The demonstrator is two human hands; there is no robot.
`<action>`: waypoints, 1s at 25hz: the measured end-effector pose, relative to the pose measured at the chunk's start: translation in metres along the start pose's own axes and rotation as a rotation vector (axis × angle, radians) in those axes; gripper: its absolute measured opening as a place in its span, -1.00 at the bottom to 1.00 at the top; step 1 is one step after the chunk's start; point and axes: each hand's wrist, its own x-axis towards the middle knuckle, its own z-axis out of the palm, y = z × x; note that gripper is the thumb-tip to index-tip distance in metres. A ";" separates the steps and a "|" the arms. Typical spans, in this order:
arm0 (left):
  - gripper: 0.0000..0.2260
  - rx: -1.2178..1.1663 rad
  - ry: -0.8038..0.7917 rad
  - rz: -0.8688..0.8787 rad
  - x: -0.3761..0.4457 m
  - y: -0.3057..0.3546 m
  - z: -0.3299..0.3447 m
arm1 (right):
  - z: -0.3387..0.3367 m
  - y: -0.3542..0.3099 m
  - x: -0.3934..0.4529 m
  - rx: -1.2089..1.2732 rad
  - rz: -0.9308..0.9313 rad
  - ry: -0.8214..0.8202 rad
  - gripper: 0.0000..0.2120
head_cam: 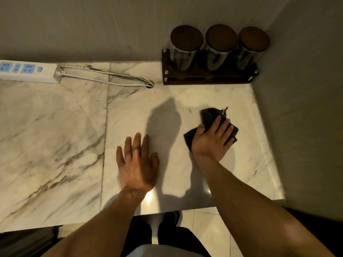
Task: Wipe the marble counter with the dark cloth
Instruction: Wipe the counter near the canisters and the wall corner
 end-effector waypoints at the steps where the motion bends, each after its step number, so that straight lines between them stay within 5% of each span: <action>1: -0.44 -0.006 0.002 -0.002 0.000 0.000 -0.001 | 0.000 0.006 -0.007 -0.001 0.009 0.000 -0.40; 13: -0.47 0.043 -0.037 0.018 -0.002 0.004 0.001 | 0.002 0.081 -0.083 -0.005 -0.006 0.064 -0.40; 18: -0.53 0.055 0.028 0.062 -0.006 0.011 -0.006 | -0.006 0.121 -0.086 -0.096 -0.284 0.079 -0.40; 25: -0.52 -0.028 0.031 0.086 -0.015 0.026 0.004 | -0.030 0.152 -0.047 -0.240 -0.712 -0.099 -0.39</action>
